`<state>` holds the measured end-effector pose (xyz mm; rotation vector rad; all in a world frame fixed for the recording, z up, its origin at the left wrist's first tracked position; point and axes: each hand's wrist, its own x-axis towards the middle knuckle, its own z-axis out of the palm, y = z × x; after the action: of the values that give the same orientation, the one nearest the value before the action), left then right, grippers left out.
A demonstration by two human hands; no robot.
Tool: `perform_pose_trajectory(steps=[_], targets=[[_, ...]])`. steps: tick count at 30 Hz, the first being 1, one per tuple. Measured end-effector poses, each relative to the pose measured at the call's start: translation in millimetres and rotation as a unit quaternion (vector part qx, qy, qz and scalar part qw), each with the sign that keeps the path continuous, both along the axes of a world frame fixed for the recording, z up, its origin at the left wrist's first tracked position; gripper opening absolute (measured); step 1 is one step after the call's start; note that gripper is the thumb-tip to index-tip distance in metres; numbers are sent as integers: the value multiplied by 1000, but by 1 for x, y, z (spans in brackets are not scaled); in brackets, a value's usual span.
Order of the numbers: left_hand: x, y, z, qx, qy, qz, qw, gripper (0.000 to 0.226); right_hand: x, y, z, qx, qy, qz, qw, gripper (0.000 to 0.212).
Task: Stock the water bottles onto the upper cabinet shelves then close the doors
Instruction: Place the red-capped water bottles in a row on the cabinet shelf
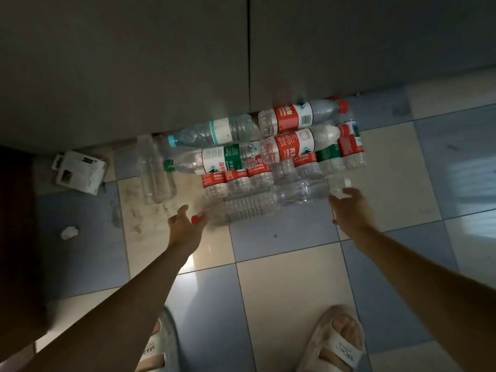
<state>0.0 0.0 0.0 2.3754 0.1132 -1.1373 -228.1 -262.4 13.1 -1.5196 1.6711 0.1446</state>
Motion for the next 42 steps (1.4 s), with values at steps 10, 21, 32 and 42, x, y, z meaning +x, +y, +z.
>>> perform_pose_trajectory(steps=[10, 21, 32, 42], targets=[[-12, 4, -62, -171, 53, 284, 942, 33, -3, -55, -74, 83, -125, -131, 980, 48], [-2, 22, -14, -205, -16, 230, 951, 20, -17, -60, -19, 86, -177, -220, 956, 18], [-8, -55, 96, -176, -235, -286, 912, 25, 43, -8, 76, -131, -179, 242, 945, 24], [-26, -71, 96, -153, -248, -383, 877, 39, 48, 40, 64, -165, -221, 292, 916, 24]])
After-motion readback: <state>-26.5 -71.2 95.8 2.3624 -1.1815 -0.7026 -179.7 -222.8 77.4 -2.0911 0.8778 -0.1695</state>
